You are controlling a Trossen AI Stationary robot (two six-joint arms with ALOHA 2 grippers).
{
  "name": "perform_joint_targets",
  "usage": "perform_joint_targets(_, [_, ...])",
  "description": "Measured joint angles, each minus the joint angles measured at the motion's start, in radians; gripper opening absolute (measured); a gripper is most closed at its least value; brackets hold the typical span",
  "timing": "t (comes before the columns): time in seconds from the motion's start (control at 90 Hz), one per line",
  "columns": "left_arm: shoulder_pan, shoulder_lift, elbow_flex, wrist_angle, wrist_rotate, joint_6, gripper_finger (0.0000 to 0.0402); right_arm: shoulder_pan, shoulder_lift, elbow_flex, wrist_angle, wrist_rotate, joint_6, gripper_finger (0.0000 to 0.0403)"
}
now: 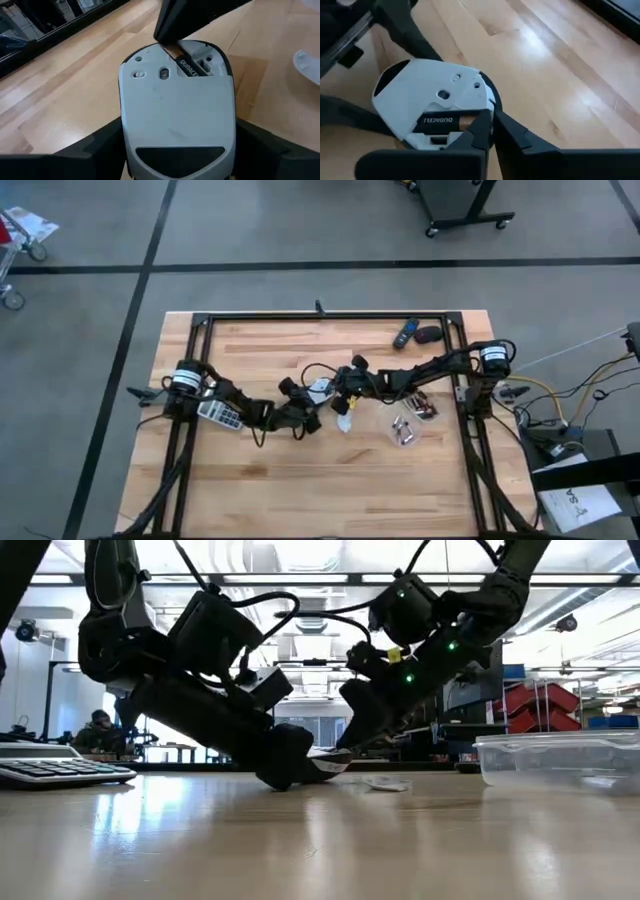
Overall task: Insert battery
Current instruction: Insert the brown battery into the black/white mouse battery compartment, then close the black/white mouse battery compartment
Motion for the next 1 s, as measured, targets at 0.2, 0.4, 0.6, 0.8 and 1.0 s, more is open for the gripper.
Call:
perform_joint_targets(0.2, [0.000,0.000,0.000,-0.001,-0.002,0.004,0.0271,0.002,-0.001,0.000,-0.008,0.007,-0.010,0.0002])
perform_joint_targets(0.4, [0.000,0.000,-0.001,-0.007,0.000,0.005,0.0272,0.008,-0.110,-0.006,-0.111,0.009,-0.104,0.0002])
perform_joint_targets(0.6, [0.000,-0.010,-0.001,-0.025,0.009,0.011,0.0273,0.074,-0.267,-0.004,-0.241,0.019,-0.193,0.0003])
perform_joint_targets(0.8, [-0.001,-0.058,-0.002,-0.094,0.048,0.021,0.0271,0.176,-0.315,-0.004,-0.310,0.023,-0.133,0.0012])
perform_joint_targets(1.0, [0.000,-0.131,-0.002,-0.259,0.062,0.001,0.0273,0.275,-0.257,-0.007,-0.298,0.064,-0.008,0.0065])
